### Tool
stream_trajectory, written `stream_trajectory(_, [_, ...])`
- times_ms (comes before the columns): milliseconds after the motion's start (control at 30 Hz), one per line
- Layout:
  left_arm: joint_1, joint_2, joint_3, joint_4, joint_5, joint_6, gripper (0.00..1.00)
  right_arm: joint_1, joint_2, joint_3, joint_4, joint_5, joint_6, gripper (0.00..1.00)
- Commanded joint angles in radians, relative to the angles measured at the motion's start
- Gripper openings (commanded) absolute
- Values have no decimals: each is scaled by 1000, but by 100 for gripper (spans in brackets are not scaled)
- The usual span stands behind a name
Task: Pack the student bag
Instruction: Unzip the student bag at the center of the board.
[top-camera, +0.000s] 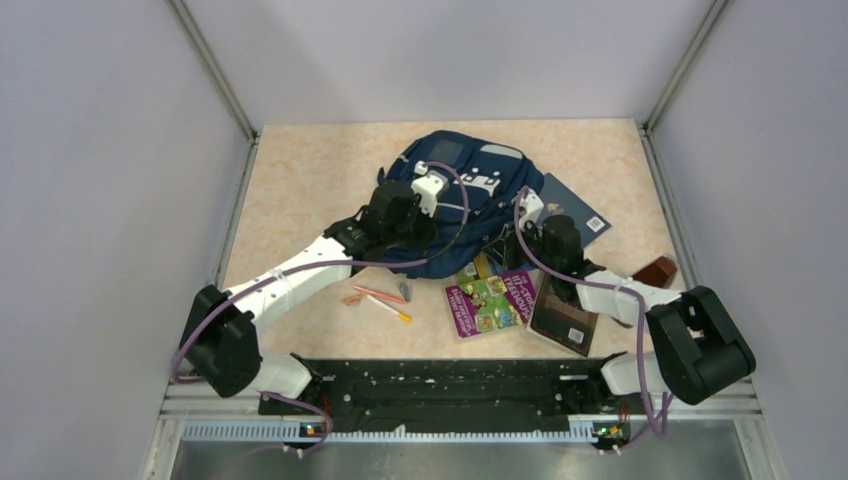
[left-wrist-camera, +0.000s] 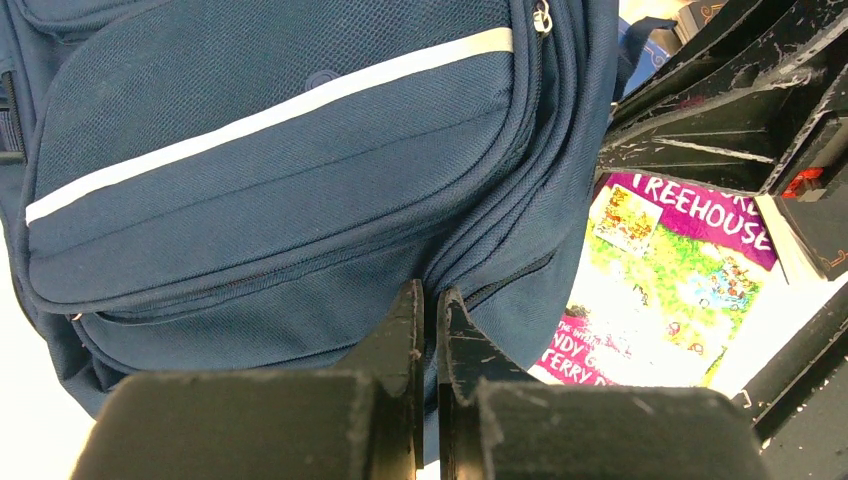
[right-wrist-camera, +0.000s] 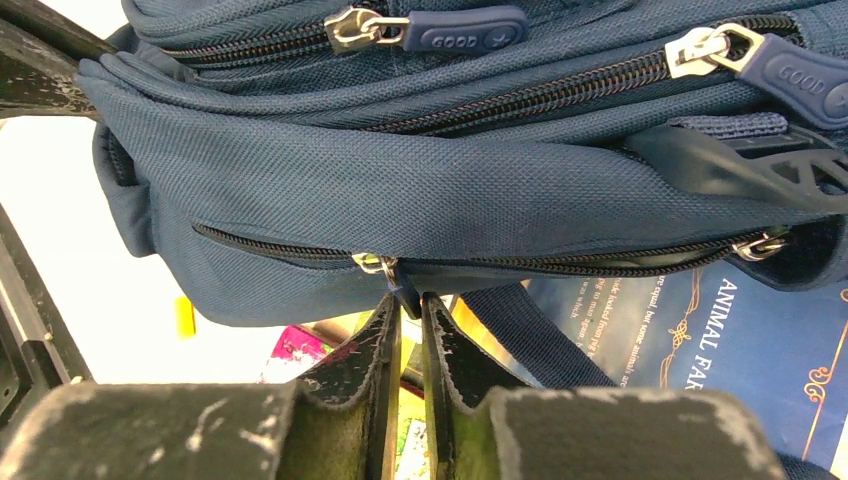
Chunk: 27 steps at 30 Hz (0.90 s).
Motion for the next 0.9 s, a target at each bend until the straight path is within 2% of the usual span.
stream_trajectory(0, [5,-62,57,66,4,-34,0,5,-29,57,24,20,-38,13])
stream_trajectory(333, [5,-61,60,60,4,-35,0,10,12,104,29,-17,-79,22])
stream_trajectory(633, [4,-60,62,58,3,-34,0,24,54,128,12,-1,-100,22])
stream_trajectory(800, [5,-54,61,58,12,-38,0,51,44,130,-17,37,-100,1])
stream_trajectory(867, [5,-50,64,57,17,-46,0,79,32,139,-55,83,-98,0])
